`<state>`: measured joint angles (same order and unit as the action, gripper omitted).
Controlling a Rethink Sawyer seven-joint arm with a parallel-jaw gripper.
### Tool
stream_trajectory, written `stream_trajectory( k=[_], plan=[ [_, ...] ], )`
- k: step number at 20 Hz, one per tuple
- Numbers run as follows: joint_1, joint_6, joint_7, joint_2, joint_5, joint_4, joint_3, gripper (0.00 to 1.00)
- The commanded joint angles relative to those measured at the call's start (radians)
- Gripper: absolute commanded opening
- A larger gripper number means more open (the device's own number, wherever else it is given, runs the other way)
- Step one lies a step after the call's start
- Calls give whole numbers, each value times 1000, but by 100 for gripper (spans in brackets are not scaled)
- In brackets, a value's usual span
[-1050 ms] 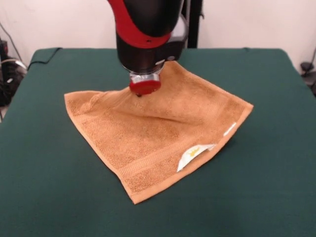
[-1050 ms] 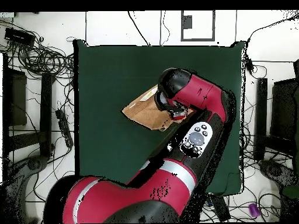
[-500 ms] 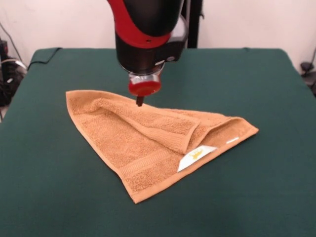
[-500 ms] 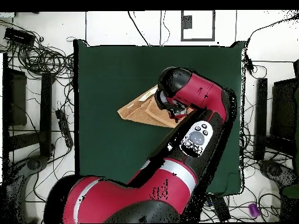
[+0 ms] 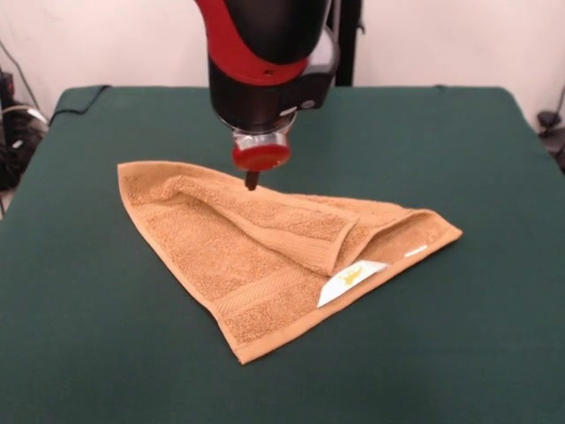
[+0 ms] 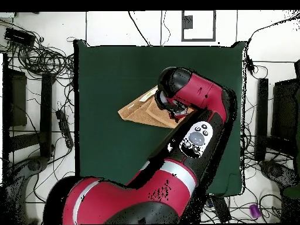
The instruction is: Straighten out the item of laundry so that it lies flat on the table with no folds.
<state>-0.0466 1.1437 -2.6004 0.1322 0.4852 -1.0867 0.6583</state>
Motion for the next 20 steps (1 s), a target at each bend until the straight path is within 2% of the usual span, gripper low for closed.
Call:
stream_trajectory(
  k=[1,3,5,6,8,12,17,18,20],
  plan=[
    [-71,-73,-205,5,23,-115,-129,100],
    [-89,-126,-197,20,20,-144,-129,100],
    [-96,-162,-134,36,-12,-143,-127,100],
    [-89,-189,-55,59,-32,-152,-144,100],
    [-79,-222,21,93,-39,-174,-173,100],
    [-54,-409,53,145,-3,-258,-251,100],
    [-45,-615,40,214,-13,-354,-315,100],
    [-24,-728,44,247,-21,-405,-364,100],
    [1,-865,38,275,-61,-444,-417,100]
  ],
)
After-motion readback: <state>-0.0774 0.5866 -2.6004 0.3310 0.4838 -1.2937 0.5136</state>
